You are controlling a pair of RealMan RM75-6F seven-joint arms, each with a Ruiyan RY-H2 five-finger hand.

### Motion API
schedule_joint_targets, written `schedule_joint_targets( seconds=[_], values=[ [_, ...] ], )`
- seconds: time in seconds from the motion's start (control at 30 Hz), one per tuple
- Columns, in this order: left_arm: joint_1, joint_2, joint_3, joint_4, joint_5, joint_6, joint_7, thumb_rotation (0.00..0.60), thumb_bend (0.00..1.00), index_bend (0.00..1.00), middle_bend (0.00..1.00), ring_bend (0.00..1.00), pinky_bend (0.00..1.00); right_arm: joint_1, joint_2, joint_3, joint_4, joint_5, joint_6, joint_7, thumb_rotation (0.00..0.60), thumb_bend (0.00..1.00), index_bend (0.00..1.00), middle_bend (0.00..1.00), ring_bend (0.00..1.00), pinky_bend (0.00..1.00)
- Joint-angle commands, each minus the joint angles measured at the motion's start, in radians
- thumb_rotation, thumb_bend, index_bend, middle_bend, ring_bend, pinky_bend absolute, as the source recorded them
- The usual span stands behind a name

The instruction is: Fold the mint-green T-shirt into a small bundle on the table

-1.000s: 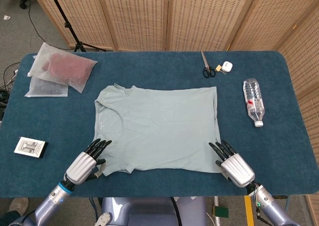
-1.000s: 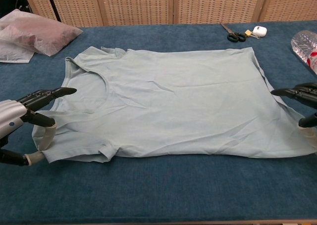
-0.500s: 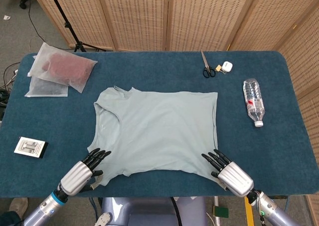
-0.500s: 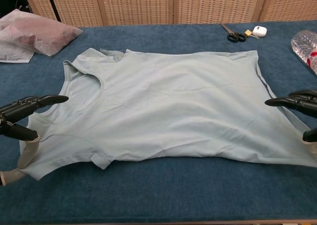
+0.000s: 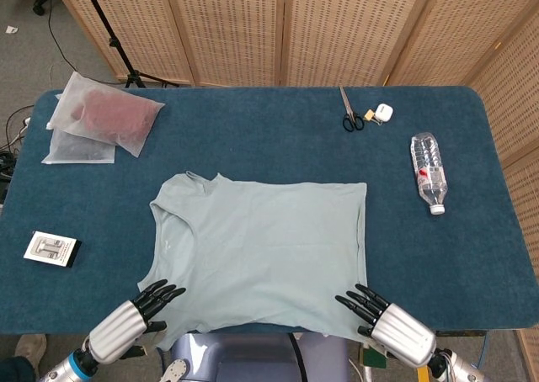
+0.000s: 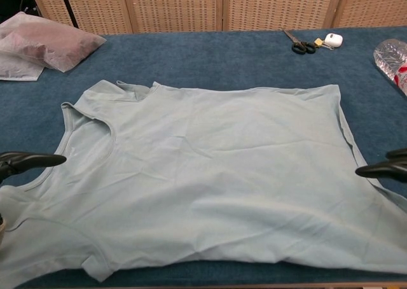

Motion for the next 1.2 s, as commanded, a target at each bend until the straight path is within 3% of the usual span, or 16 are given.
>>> schedule_joint_targets(
  seconds=[0.03,0.7,1.2],
  values=[
    [0.011,0.005,0.014,0.005,0.015,0.011,-0.006,0.600,0.63,0.73,0.00,0.00,0.00,-0.012,0.006,-0.014,-0.001,-0.007,0.005,0.006,0.600,0.51,0.67,0.00,0.00,0.00],
    [0.055,0.018,0.065,0.033,0.066,0.033,-0.026,0.600,0.63,0.73,0.00,0.00,0.00,-0.080,0.026,-0.061,0.031,-0.043,0.051,0.026,0.600,0.52,0.68,0.00,0.00,0.00],
    [0.032,0.025,-0.004,-0.033,-0.013,-0.018,-0.049,0.600,0.63,0.73,0.00,0.00,0.00,-0.059,0.022,-0.001,0.022,0.029,0.008,0.066,0.600,0.52,0.68,0.00,0.00,0.00]
  ],
)
